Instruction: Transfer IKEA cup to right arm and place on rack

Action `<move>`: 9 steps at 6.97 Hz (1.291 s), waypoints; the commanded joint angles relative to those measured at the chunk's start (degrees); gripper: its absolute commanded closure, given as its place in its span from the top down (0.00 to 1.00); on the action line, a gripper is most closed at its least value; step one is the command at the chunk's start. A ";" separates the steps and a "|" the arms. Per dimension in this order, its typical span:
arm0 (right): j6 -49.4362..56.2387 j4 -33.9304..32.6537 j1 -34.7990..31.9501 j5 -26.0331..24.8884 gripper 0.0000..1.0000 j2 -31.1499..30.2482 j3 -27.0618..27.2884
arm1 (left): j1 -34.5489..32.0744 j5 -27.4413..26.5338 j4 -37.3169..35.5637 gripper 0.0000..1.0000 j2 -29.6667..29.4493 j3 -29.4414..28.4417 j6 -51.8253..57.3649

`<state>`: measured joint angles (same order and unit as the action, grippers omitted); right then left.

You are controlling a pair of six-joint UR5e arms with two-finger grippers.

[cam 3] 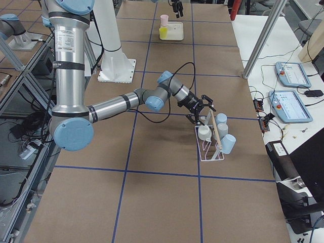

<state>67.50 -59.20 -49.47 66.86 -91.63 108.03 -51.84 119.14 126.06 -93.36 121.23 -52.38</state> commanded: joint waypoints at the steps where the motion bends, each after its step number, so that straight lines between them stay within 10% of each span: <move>1: -29.92 0.13 -0.01 10.71 0.99 0.14 3.39 | -0.10 -3.28 -0.20 1.00 3.69 0.06 2.09; 5: -77.49 15.74 0.07 33.09 1.00 -1.79 6.23 | 1.30 -8.66 -0.11 1.00 13.97 0.59 5.62; 7: -83.29 16.22 0.25 44.45 1.00 -0.39 6.23 | 8.37 -15.02 -0.11 1.00 18.19 0.33 5.53; 9: -84.28 16.66 0.25 45.56 1.00 -0.21 6.05 | 14.37 -16.75 -0.11 1.00 19.09 -0.02 4.75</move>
<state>-15.88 -42.89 -49.23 111.17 -91.99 114.26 -41.42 103.67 125.99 -74.96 121.42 -47.14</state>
